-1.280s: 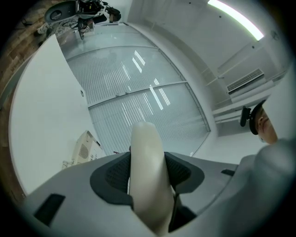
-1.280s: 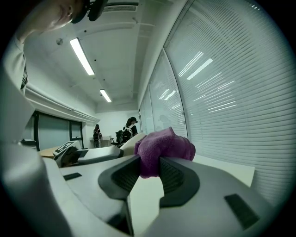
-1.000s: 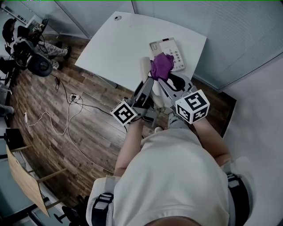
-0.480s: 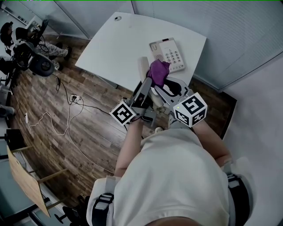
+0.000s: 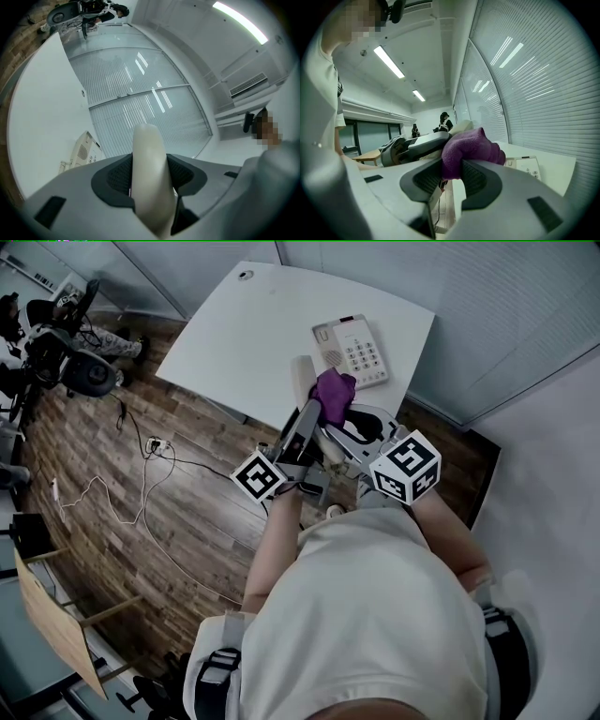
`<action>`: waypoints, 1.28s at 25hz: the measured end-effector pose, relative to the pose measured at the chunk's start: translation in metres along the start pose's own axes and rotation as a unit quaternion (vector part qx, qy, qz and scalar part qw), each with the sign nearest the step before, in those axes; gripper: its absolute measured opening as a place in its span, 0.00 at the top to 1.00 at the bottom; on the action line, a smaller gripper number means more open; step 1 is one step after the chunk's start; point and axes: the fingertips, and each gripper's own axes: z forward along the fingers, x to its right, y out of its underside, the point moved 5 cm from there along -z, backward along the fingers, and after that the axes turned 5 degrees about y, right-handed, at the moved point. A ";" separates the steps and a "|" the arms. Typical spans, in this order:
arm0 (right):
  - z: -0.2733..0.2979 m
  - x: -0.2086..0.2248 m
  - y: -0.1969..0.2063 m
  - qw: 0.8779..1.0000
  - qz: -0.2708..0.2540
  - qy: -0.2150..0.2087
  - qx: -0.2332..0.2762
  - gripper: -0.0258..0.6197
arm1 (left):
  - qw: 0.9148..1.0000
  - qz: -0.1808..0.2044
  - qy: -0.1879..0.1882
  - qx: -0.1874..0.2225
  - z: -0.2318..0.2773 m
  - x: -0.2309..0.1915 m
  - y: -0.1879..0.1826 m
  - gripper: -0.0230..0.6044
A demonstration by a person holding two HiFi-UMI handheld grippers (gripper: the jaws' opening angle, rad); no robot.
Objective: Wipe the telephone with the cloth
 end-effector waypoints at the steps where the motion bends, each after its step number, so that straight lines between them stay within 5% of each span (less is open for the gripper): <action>1: -0.002 -0.001 0.001 1.000 -0.003 -0.006 -0.003 0.76 | 1.000 0.003 0.000 0.000 -0.001 0.001 0.001 0.60; 15: -0.016 -0.001 0.006 0.998 -0.038 -0.052 -0.026 0.76 | 1.000 0.011 -0.009 0.001 0.000 0.001 -0.003 0.60; 32: -0.027 0.007 0.028 0.997 -0.026 -0.050 -0.051 0.76 | 0.999 0.020 -0.025 0.022 0.002 -0.007 -0.018 0.60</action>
